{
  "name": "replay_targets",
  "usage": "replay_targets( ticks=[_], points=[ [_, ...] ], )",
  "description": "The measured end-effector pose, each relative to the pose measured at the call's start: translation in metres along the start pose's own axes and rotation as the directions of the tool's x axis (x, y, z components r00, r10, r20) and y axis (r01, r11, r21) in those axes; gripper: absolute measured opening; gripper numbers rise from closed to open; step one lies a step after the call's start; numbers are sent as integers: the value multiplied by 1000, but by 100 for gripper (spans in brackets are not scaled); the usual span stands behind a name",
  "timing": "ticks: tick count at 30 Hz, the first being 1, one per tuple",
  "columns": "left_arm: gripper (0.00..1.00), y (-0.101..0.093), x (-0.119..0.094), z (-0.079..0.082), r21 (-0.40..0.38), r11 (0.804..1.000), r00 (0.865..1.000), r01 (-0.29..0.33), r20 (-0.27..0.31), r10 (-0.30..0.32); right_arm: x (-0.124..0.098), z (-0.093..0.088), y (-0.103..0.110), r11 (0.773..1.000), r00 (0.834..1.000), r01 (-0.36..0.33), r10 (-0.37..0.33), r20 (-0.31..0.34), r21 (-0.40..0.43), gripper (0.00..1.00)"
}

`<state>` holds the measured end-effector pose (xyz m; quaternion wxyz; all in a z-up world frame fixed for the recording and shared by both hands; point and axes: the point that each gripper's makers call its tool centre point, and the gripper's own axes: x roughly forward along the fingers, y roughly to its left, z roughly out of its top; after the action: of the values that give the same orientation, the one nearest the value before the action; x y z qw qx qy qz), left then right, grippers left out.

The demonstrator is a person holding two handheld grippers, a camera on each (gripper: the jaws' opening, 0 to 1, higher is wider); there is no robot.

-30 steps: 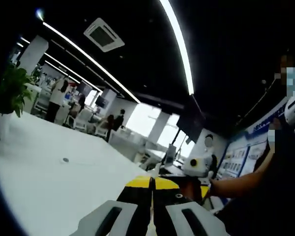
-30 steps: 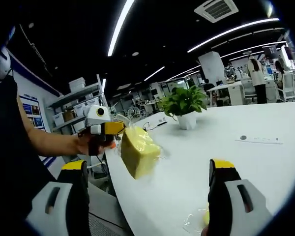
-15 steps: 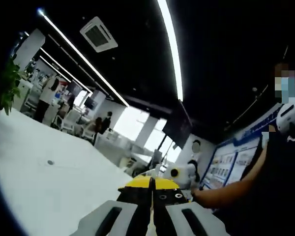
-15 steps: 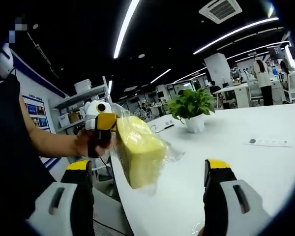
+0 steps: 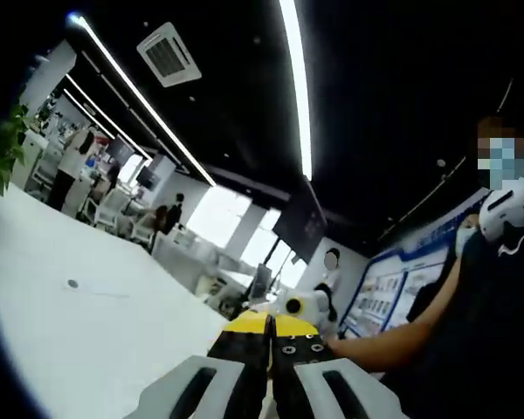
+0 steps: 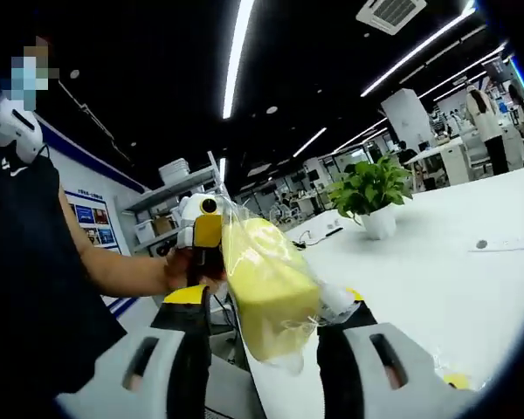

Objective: Compare the silicone blocks by pressing each to a similar depth, holding the contact briefly, and releasing to observe deformation and rebound differences across the visible hardness samples.

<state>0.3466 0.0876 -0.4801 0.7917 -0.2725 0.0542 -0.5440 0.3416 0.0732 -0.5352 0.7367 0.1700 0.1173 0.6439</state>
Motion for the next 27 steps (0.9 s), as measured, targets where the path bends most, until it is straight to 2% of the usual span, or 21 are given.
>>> replay_targets(
  ticks=[4,9,19,21,27],
  points=[
    [0,-3,1,3,-7,1000,1000,18,1,-18,2,2,-1,1000,1000,-3,2,3,7,38],
    [0,-5,3,8,-11,999,999,33,11,-33,2,9,0,1000,999,-18,17,31,8,29],
    [0,4,3,1,7,1000,1000,3,-11,-3,-1,4,1,1000,1000,-2,3,-31,14,17],
    [0,2,3,-1,-23,1000,1000,10,-18,-10,-2,3,0,1000,999,-3,3,-39,9,14],
    [0,3,5,-4,12,1000,999,-13,-37,13,-4,0,-3,999,998,10,-8,-55,40,9]
  ],
)
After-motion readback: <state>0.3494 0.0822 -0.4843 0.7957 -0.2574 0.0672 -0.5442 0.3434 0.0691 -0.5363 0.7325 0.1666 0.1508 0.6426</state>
